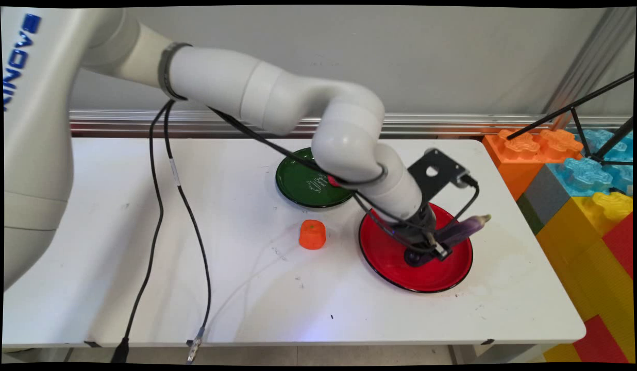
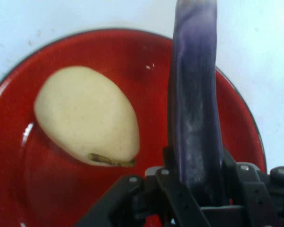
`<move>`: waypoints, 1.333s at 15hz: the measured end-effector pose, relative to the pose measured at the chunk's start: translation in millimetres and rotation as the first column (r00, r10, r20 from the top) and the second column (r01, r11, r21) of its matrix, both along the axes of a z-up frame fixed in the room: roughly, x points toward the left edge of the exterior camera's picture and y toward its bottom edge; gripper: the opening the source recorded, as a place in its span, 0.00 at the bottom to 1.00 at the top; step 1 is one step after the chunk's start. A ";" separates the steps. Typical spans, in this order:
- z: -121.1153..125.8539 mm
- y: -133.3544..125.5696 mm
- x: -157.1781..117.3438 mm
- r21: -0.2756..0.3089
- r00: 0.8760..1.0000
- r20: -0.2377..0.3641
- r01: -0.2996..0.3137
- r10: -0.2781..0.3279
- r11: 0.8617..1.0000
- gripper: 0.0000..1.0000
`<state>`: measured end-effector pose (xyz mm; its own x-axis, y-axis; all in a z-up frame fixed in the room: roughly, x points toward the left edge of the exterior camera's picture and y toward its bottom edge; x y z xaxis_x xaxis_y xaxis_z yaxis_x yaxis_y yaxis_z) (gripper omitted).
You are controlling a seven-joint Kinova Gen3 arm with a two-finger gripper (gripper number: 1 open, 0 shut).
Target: Place the picked object on the table
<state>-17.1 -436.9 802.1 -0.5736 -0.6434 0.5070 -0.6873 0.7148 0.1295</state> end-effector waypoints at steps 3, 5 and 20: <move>26.0 2.1 9.8 -0.012 1.000 -0.002 0.028 -0.028 1.000 0.00; 42.0 8.7 21.4 -0.015 0.998 0.000 0.063 -0.063 0.998 0.00; 74.1 49.9 163.1 -0.002 0.914 0.057 0.403 -0.402 0.915 0.00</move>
<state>145.9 -387.0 876.3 -0.8097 -0.3457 0.4743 -0.3468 0.9338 0.0885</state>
